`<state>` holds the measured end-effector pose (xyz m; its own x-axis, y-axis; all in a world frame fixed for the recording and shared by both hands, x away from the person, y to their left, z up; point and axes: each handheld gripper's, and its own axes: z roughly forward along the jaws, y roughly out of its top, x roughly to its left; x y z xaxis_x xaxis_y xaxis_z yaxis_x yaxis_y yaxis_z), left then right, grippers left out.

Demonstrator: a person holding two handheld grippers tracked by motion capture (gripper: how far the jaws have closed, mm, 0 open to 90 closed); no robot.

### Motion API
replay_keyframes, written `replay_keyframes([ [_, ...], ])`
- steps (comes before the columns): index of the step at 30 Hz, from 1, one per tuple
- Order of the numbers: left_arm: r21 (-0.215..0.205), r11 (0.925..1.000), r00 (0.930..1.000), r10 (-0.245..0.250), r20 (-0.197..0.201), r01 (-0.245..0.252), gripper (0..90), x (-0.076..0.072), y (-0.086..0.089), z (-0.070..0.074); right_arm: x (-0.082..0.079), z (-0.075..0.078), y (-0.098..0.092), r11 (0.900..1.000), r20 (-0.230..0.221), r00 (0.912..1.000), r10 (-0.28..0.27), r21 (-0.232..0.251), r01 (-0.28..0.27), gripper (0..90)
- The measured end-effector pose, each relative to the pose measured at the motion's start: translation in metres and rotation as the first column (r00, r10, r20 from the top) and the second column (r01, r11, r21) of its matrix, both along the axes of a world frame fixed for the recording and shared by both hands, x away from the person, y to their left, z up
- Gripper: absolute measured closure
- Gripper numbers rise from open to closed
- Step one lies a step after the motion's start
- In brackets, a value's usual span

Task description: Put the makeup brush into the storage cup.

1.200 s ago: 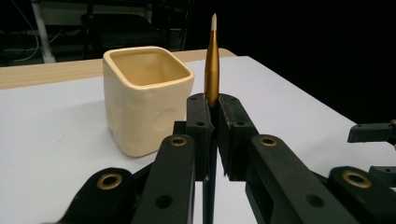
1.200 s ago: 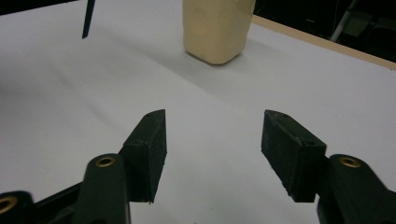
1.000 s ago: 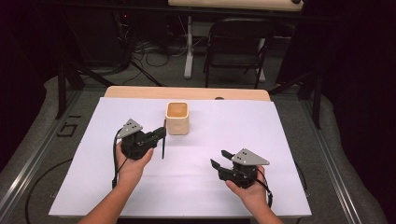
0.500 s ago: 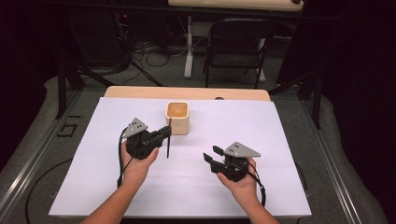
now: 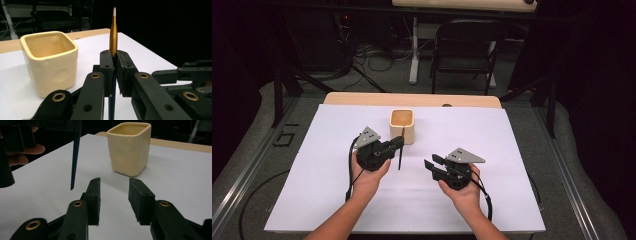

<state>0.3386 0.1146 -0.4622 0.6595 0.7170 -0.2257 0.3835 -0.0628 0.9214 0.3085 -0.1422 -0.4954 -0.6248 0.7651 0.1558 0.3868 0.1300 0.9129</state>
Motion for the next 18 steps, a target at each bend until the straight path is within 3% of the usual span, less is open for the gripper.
replay_keyframes([
  [18, -0.03, 0.9984, 0.9988, -0.049, -0.008, 0.049, 83.9, -0.007, -0.018, -0.006, -0.001, -0.007, 0.01, 0.998, -0.062, 0.9976, 0.032, 0.049, -0.029, 67.8],
])
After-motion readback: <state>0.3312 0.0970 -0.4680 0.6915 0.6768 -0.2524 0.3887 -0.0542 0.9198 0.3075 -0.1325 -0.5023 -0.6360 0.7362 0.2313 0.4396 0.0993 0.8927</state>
